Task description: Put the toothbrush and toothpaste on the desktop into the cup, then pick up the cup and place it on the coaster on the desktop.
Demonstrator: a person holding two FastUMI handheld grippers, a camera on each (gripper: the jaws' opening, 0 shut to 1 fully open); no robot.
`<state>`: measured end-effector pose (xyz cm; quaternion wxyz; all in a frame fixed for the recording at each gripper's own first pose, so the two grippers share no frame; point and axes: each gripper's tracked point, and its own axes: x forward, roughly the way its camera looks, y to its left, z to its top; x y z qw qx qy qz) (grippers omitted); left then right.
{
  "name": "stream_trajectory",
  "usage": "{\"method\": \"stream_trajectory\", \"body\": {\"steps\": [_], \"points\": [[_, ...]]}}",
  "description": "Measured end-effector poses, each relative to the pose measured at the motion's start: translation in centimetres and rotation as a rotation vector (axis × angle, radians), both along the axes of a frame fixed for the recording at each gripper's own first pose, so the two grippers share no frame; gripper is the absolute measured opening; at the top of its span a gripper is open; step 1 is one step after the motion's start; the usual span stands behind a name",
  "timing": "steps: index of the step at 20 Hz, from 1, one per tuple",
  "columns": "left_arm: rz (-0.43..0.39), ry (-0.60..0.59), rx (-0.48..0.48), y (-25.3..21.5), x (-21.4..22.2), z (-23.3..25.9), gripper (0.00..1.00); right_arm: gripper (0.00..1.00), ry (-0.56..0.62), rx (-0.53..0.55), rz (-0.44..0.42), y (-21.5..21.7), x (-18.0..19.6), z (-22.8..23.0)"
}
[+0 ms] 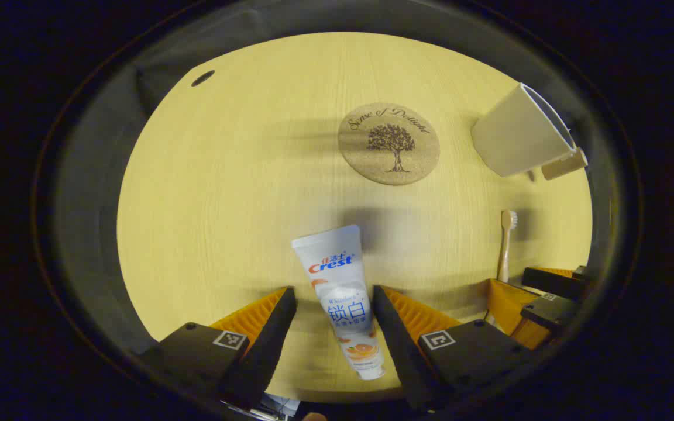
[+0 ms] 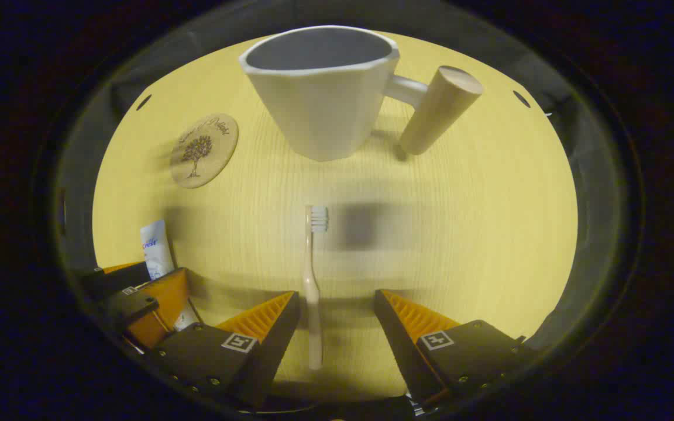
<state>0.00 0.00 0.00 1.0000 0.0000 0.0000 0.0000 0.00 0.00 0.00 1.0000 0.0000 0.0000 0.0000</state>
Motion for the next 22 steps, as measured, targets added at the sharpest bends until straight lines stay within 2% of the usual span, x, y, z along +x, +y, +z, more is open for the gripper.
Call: {"method": "stream_trajectory", "body": {"steps": [1, 2, 3, 4, 6, 7, 8, 9, 10, 11, 16, 18, 20, 22], "points": [[0.001, 0.003, 0.001, 0.2, -0.3, 0.7, 0.86, 0.86, 0.009, 0.007, 0.0, 0.0, 0.0, -0.2], [-0.001, 0.005, 0.002, 0.2, -0.5, 1.4, 0.85, 0.86, 0.02, 0.001, 0.003, 0.1, -0.1, -0.2], [-0.006, 0.006, 0.012, 0.1, -1.1, 2.3, 0.76, 0.81, 0.02, 0.001, -0.007, -0.3, -0.3, 0.2], [-0.006, 0.015, 0.014, -0.1, -1.2, 3.2, 0.64, 0.65, 0.038, 0.007, -0.02, -0.7, -0.1, -0.4], [0.0, 0.019, 0.042, -0.1, -2.5, 5.2, 0.4, 0.13, 0.042, 0.074, -0.008, -1.4, -0.7, -0.1], [-0.003, 0.02, 0.047, 0.1, -3.0, 6.1, 0.31, 0.04, 0.046, 0.059, 0.016, -1.6, -0.5, 0.0], [-0.013, -0.009, 0.041, 0.3, -3.9, 7.8, 0.3, 0.04, 0.048, 0.051, 0.029, -1.7, -0.6, 0.0], [-0.019, 0.004, 0.022, 0.5, -4.4, 8.6, 0.21, 0.04, 0.049, 0.047, 0.037, -1.6, -0.4, -0.1], [-0.02, -0.034, 0.01, 0.7, -5.1, 10.5, 0.21, 0.04, 0.048, 0.047, 0.04, -1.6, -0.4, 0.0], [-0.016, -0.021, -0.013, 1.0, -5.5, 11.1, 0.12, 0.04, 0.043, 0.047, 0.041, -1.6, -0.3, 0.0], [-0.003, -0.034, 0.012, 1.4, -10.4, 18.9, 0.12, 0.04, 0.028, 0.044, 0.052, -1.6, -0.5, 0.2], [-0.016, -0.037, 0.005, 1.4, -12.8, 22.3, 0.12, 0.05, 0.025, 0.081, 0.092, -1.3, -0.7, 0.1], [-0.03, -0.055, -0.011, 1.3, -15.9, 26.0, 0.12, 0.02, 0.012, 0.124, 0.133, -1.0, -1.2, 0.4], [-0.028, -0.089, 0.002, 1.3, -19.6, 30.3, 0.12, 0.02, -0.017, 0.122, 0.128, -1.4, -2.0, 0.7]]}}
